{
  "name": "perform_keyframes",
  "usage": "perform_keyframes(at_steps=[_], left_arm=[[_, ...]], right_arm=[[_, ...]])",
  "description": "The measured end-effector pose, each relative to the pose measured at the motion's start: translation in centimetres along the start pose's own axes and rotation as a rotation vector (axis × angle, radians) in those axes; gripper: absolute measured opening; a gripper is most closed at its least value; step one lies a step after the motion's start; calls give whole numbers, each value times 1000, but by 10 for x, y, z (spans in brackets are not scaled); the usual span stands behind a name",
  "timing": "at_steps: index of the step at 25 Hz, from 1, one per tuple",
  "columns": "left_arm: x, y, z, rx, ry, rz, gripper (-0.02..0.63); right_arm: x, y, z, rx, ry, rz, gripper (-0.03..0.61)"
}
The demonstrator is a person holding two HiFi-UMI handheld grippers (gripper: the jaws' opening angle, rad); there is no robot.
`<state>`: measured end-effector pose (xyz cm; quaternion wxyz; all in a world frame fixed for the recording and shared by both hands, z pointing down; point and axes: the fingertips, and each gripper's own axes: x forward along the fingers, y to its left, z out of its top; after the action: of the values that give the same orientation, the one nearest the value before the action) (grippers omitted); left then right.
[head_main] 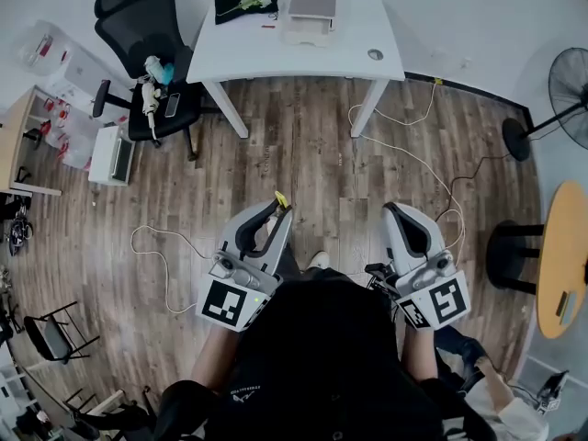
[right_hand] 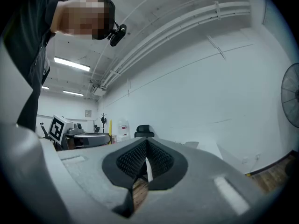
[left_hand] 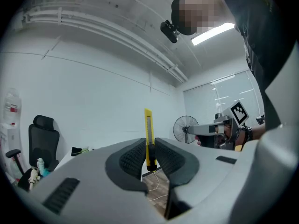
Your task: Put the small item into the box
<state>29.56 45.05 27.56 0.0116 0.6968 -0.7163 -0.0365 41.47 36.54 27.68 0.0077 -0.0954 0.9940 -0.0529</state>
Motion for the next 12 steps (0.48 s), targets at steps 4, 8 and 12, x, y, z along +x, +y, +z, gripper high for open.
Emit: perform_keyframes(at_steps=[4,8,12], left_arm=[[7,7,-1,-2,-8,-1,58],[21,23,-5,-4,-6,-20,58],[40,54,-2,-13,-13,-29,58]], right_arm=[[6,-4,-6,-1,19,6,0],[25,-15,-12,-1,34,-28,0],[56,-26,-10,25,35,-52,1]])
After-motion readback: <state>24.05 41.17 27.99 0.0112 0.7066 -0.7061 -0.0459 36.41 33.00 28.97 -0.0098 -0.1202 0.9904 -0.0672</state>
